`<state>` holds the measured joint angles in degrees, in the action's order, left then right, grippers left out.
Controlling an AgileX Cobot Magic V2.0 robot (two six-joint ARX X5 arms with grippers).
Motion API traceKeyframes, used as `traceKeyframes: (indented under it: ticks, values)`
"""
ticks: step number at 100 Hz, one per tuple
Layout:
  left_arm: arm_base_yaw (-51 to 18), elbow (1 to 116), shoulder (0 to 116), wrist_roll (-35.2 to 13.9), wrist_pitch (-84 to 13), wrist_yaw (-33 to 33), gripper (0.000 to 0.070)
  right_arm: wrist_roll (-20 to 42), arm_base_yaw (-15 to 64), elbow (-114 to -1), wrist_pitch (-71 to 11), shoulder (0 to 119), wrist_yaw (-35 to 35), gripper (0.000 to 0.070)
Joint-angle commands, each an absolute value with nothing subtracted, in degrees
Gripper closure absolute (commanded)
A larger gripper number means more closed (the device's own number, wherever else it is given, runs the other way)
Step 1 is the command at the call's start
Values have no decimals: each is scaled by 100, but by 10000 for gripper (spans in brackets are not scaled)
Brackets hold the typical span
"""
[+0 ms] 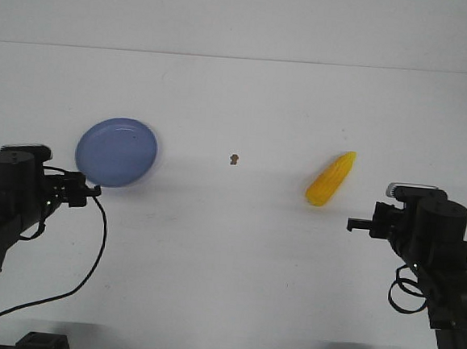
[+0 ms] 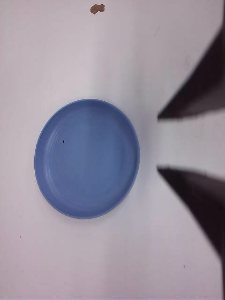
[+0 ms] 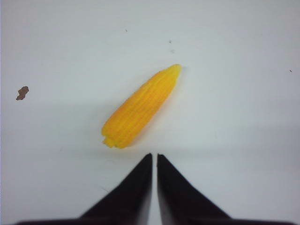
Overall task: Place corn on plate with both arms
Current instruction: 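Reach the left gripper to the near rim of the blue plate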
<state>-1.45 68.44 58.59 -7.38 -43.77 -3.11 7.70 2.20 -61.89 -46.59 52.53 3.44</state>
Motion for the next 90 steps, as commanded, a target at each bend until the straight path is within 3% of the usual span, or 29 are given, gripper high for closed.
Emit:
traceKeyframes:
  ticks: [1, 4, 10, 15, 41, 68, 90]
  values:
    - [-134, 6971, 5889, -692, -4355, -322, 271, 722, 224, -6316, -4635, 5284, 362, 402]
    - [-134, 6971, 5889, -692, -4355, -322, 272, 722, 224, -6316, -4635, 5282, 362, 295]
    - [-134, 6971, 5889, -692, -4353, -322, 272, 722, 224, -6316, -4633, 5282, 362, 146]
    - [-134, 6971, 5889, -692, -4351, -322, 272, 722, 224, -6316, -4630, 5282, 360, 81]
    - [-134, 6971, 5902, -694, -4313, -320, 195, 722, 224, -6316, -4595, 5282, 338, 77]
    - [-51, 6971, 6276, -799, -3804, -320, 195, 720, 222, -6316, -4591, 5284, 292, 77]
    - [360, 7039, 7323, -851, -3177, -320, 195, 720, 222, -6316, -4587, 5284, 292, 77]
